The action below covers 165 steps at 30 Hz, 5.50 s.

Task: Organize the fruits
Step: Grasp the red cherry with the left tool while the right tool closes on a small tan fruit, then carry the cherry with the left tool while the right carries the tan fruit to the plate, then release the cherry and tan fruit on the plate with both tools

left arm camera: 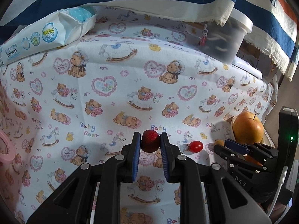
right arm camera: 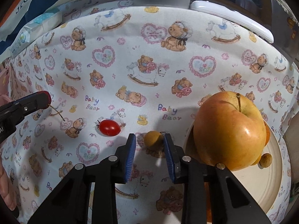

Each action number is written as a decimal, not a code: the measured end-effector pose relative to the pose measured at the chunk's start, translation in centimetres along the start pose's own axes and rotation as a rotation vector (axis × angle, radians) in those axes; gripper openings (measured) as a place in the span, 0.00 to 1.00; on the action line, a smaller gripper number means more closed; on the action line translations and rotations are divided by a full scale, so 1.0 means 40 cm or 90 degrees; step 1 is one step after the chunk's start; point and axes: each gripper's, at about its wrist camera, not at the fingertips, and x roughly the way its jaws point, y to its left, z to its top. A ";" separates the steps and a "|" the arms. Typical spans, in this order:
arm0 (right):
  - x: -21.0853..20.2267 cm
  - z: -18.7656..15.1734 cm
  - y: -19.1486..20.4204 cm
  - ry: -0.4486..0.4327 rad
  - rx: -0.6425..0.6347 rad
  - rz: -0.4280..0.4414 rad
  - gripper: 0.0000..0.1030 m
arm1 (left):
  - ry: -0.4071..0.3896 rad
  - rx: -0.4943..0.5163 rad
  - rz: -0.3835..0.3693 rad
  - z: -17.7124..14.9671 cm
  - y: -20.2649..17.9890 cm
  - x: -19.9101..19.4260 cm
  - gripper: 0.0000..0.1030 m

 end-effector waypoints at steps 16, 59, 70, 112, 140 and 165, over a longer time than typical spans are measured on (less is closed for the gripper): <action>0.012 -0.008 0.030 0.006 -0.020 -0.001 0.22 | 0.005 0.010 -0.005 0.002 -0.010 -0.001 0.19; -0.327 -0.059 -0.214 -0.100 0.120 0.091 0.22 | -0.138 0.171 -0.081 -0.011 -0.220 -0.244 0.19; -0.265 -0.127 -0.367 -0.033 0.171 0.027 0.22 | -0.109 0.218 -0.099 -0.016 -0.361 -0.192 0.20; -0.269 -0.150 -0.407 -0.056 0.209 0.038 0.22 | -0.022 0.215 -0.059 -0.051 -0.356 -0.138 0.27; -0.390 -0.165 -0.283 -0.158 0.145 0.036 0.61 | -0.125 0.120 0.100 -0.240 -0.142 -0.388 0.96; -0.420 -0.312 -0.058 -0.167 0.063 0.021 0.69 | 0.056 0.055 0.020 -0.402 -0.121 -0.298 0.36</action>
